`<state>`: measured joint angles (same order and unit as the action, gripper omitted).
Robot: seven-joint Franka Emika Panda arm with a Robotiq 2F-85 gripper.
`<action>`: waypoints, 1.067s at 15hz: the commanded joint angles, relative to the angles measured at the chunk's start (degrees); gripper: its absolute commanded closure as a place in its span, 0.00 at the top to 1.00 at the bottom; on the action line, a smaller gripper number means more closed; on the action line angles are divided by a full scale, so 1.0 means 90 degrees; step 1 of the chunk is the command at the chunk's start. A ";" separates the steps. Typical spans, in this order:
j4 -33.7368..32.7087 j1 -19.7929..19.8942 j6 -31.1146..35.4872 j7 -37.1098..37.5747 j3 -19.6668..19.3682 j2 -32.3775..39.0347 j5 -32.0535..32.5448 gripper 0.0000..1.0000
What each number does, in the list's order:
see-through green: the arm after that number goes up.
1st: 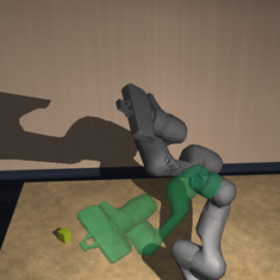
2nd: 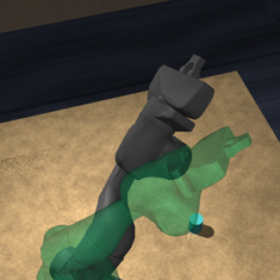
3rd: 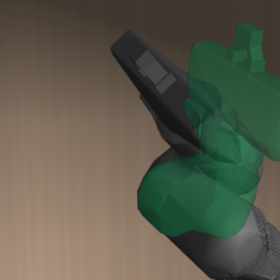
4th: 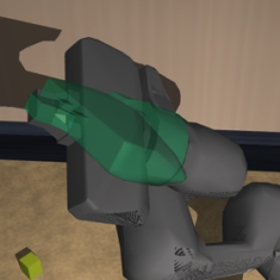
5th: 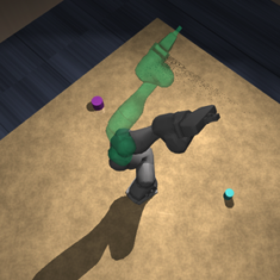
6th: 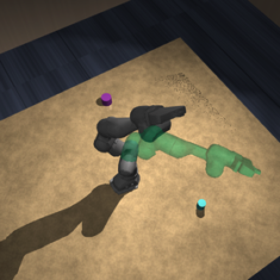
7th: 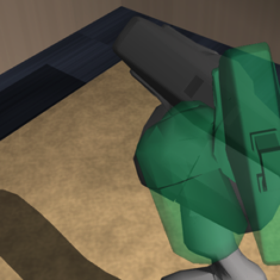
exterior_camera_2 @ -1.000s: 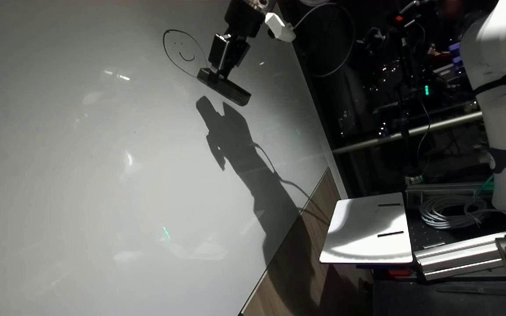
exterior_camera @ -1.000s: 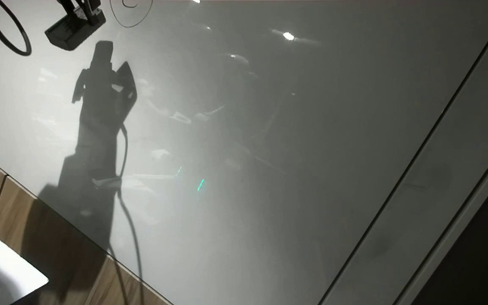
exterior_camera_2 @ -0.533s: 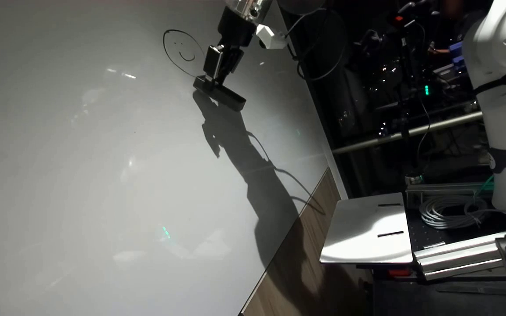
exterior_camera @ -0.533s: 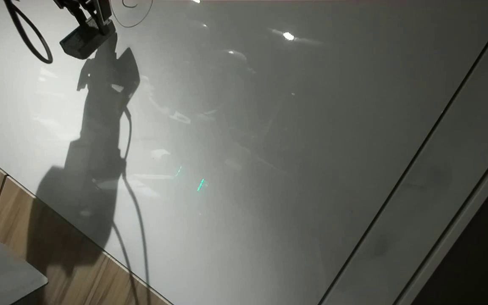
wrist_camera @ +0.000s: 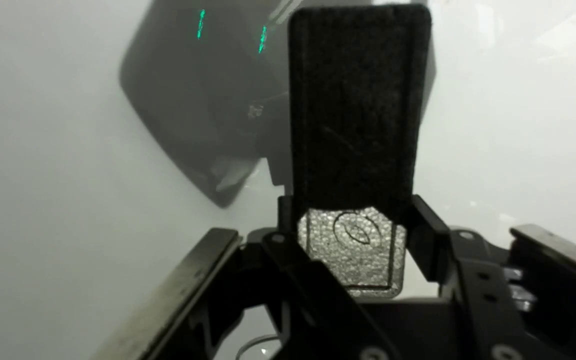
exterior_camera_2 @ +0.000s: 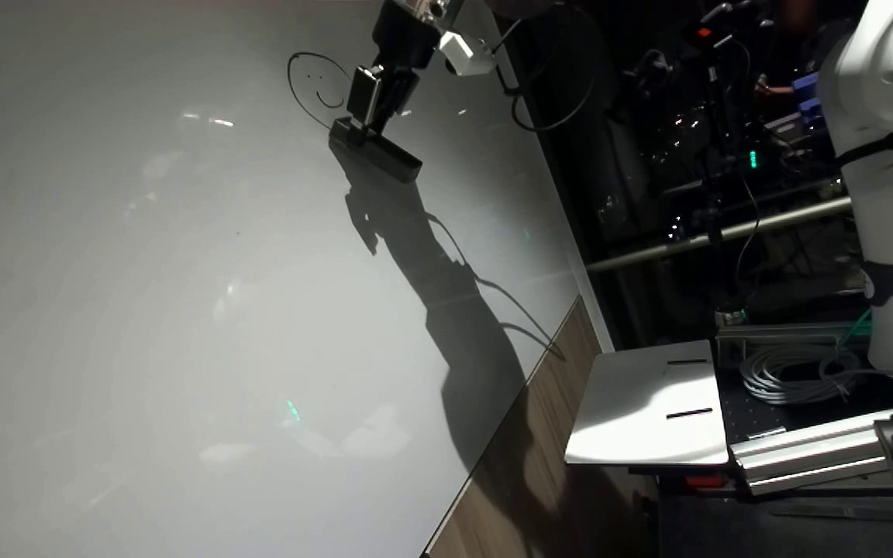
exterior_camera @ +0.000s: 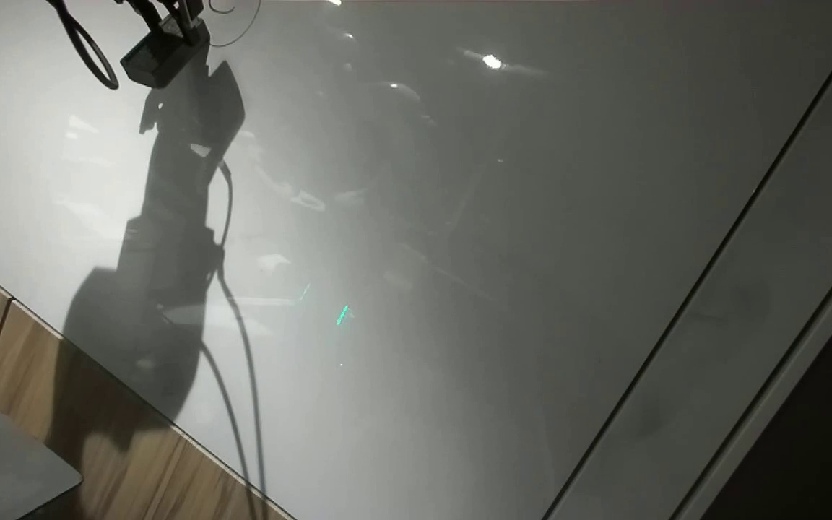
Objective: Erase the drawing on the white board
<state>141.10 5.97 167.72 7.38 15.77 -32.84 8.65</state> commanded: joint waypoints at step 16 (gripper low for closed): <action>-0.1808 0.0500 -0.0867 0.0279 0.0065 0.0352 0.0466 0.30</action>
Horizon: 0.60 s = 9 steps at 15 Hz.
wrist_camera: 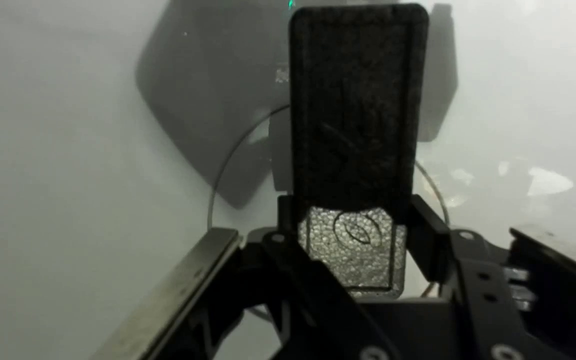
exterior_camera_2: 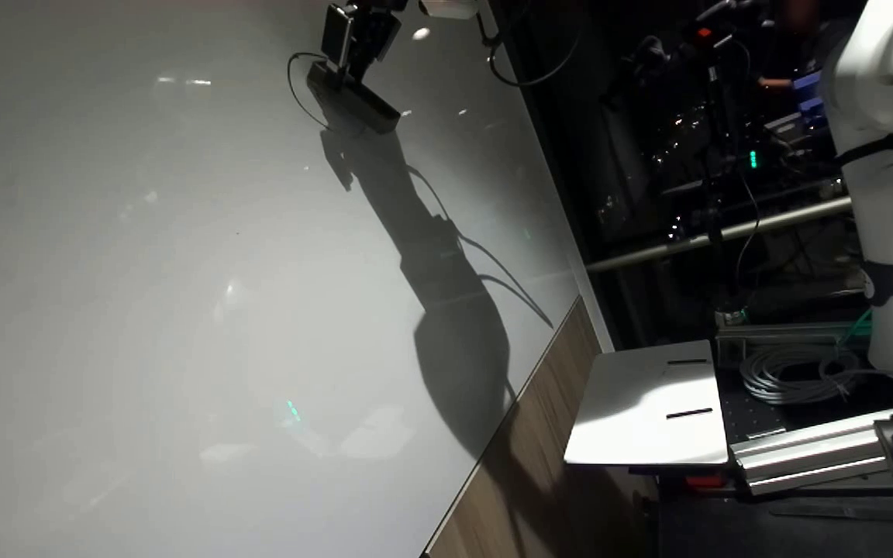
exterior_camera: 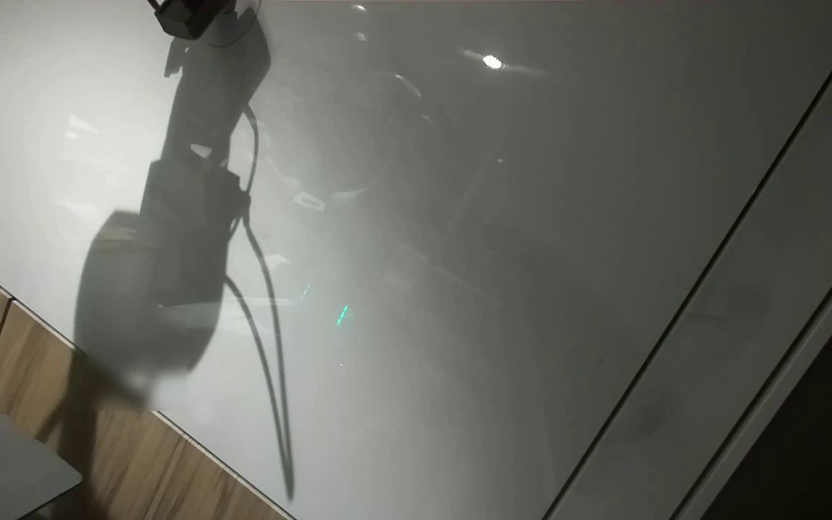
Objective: Erase the drawing on the white board
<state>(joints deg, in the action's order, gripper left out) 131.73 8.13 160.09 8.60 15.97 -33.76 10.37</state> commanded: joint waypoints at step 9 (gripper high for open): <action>-0.1087 0.0478 0.0048 0.0318 0.0109 0.0675 0.0700 0.30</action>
<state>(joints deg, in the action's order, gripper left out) 125.49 9.84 158.42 9.79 16.02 -32.51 13.68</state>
